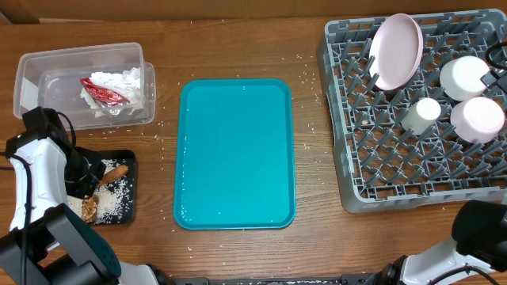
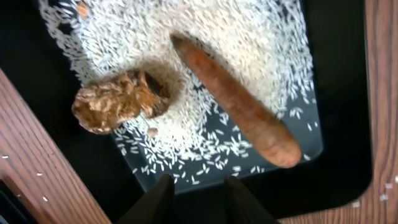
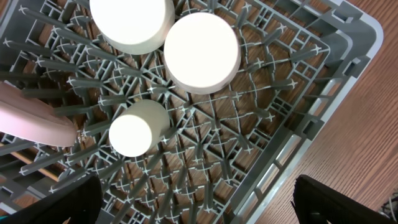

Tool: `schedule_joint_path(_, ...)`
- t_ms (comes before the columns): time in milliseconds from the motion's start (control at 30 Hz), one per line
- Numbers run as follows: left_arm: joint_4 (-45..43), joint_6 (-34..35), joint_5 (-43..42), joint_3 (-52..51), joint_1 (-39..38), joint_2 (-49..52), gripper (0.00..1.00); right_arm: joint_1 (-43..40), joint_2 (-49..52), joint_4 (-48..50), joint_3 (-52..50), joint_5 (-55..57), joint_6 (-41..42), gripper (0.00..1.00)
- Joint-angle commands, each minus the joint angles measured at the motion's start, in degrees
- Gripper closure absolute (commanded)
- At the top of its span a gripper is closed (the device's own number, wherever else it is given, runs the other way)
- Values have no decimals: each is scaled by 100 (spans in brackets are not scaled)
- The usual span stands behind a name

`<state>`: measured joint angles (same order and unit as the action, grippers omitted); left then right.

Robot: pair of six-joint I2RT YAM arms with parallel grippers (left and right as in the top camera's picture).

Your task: Sort waste into correct bins and load items into the dishwasher

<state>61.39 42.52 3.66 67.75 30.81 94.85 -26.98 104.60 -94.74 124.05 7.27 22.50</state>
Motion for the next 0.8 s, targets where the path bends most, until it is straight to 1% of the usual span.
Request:
schedule_joint_path(0,197,-555,-442,173,35,-59,71,-9,-31,13,9,-7,26,0)
schedule_joint_path(67,597,-737,-750,372,35,-286,71,-9,-31,13,9,-7,26,0)
schedule_joint_path(133,809,-855,-911,407,35,-501,70,-9,-31,13,9,-9,26,0)
schedule_joint_path(233,1217,-962,-968,404,31,-988,70,-9,-31,13,9,-9,26,0)
schedule_joint_path(333,1569,-1045,-1025,398,31,-1659,69,-9,-31,13,9,-9,26,0)
schedule_joint_path(433,1777,-1257,-1283,398,31,-2544,67,-9,-31,13,9,-7,26,0)
schedule_joint_path(500,1862,-1255,-1427,398,31,-3073,62,-9,-31,13,9,-7,26,0)
schedule_joint_path(533,1917,-1241,-1508,398,31,-3366,46,-9,-31,13,9,-7,26,0)
schedule_joint_path(567,1978,-1202,-1563,398,31,-3635,26,-9,-31,13,9,-7,26,0)
schedule_joint_path(600,2048,-1145,-1561,398,31,-3825,2,-9,-31,13,9,-7,26,0)
schedule_joint_path(633,2153,-1056,-1554,398,31,-4037,0,-9,-31,13,9,-7,26,0)
schedule_joint_path(767,2586,-973,-1558,400,31,-4627,0,-9,-31,13,9,-9,26,0)
